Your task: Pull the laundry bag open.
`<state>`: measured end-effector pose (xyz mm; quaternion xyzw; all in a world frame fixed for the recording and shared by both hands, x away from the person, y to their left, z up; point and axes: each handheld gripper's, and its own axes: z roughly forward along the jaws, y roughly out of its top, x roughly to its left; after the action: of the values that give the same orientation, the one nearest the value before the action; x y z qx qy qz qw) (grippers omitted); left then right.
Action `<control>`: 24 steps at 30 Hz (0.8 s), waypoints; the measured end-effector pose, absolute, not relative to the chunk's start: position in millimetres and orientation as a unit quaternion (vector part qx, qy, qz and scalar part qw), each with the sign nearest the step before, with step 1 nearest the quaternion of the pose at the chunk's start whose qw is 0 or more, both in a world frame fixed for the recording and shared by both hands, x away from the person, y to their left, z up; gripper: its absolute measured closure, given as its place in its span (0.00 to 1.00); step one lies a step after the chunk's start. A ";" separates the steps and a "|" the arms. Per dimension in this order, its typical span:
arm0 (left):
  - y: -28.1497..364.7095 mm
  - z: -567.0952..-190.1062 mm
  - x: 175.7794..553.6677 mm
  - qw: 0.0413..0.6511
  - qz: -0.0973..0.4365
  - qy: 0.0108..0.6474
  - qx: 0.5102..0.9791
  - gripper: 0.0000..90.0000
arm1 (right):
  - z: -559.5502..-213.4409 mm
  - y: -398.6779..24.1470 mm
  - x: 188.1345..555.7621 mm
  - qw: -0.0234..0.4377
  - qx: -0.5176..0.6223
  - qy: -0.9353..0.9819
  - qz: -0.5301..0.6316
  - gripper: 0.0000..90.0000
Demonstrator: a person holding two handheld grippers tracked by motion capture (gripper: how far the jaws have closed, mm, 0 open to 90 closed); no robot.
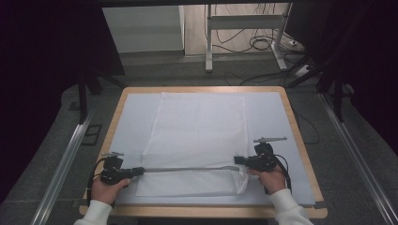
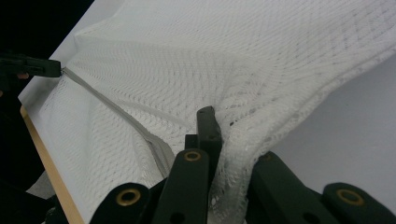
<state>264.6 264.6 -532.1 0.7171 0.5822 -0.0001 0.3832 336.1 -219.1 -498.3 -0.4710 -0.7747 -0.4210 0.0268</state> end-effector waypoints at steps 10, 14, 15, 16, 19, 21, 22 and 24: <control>269.0 -532.5 265.0 0.381 0.002 0.586 0.715 0.96 | -499.5 -219.1 336.5 0.026 -0.470 -0.777 -0.418 0.99; 270.2 -532.6 264.4 0.379 0.008 0.587 0.715 0.96 | -499.3 -219.1 336.4 0.023 -0.471 -0.776 -0.418 0.99; 270.9 -532.7 264.3 0.378 0.009 0.587 0.716 0.96 | -499.2 -219.1 336.3 0.024 -0.471 -0.776 -0.419 0.99; 271.4 -532.9 264.1 0.377 0.009 0.588 0.716 0.96 | -499.4 -218.9 336.2 0.023 -0.471 -0.777 -0.418 0.99; 276.4 -534.9 263.6 0.368 0.013 0.593 0.717 0.96 | -500.0 -219.0 336.7 0.021 -0.471 -0.778 -0.415 0.99; 279.4 -536.9 263.9 0.373 0.005 0.595 0.712 0.96 | -500.6 -219.2 337.0 0.024 -0.471 -0.778 -0.415 0.99; 279.3 -537.1 264.0 0.371 0.007 0.595 0.713 0.96 | -500.7 -218.7 336.9 0.024 -0.470 -0.779 -0.415 0.99; 277.9 -536.4 264.3 0.366 0.012 0.592 0.718 0.96 | -501.0 -217.6 336.9 0.023 -0.469 -0.780 -0.413 0.99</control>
<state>264.3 277.9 -536.4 0.7177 0.5922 0.0115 0.3662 336.9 -217.6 -501.0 -0.4695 -0.7799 -0.4133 0.0233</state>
